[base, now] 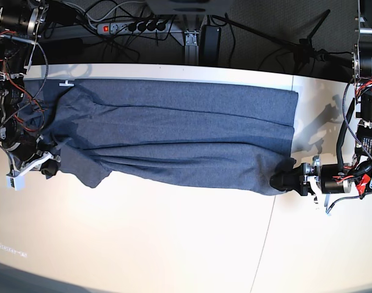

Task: Fold the T-shirt properly
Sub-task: 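Grasp the shirt end with the right gripper and pull it taut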

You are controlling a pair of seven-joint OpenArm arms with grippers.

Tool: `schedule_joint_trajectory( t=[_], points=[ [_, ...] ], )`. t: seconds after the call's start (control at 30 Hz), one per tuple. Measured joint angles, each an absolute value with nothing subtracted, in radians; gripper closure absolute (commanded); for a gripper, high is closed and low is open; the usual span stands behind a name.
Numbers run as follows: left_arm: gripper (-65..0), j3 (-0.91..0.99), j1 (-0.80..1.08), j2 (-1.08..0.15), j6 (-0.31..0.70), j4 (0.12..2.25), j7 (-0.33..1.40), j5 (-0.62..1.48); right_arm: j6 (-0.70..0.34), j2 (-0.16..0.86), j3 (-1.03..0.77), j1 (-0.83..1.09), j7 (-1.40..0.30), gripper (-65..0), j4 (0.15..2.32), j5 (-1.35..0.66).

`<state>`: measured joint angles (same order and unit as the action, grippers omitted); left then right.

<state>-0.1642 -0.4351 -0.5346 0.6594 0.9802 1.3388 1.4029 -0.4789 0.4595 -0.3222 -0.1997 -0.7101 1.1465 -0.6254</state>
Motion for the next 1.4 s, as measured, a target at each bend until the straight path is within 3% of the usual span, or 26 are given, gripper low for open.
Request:
schedule_joint_trajectory(
  t=[0.1, 0.2, 0.73, 1.4],
  points=[
    [-21.2, -0.164, -0.435, -0.535, 0.659, 0.980, 1.339, 1.403, -0.487, 0.459, -0.322, -0.199, -0.712, 0.0, 1.176, -0.635],
    [-16.3, -0.164, -0.435, -0.535, 0.659, 0.980, 1.339, 1.403, -0.490, 0.460, -0.322, -0.200, -0.736, 0.0, 1.227, -0.639],
    [-16.3, -0.164, -0.435, -0.535, 0.659, 0.981, 1.351, 1.403, -0.506, 0.498, -0.323, 0.125, -0.768, 0.0, 1.668, -0.687],
    [-16.3, -0.164, -0.435, -0.535, 0.659, 0.981, 1.351, 1.402, -0.506, 0.498, -0.465, 0.416, -0.772, 0.0, 1.892, -0.691]
  ],
)
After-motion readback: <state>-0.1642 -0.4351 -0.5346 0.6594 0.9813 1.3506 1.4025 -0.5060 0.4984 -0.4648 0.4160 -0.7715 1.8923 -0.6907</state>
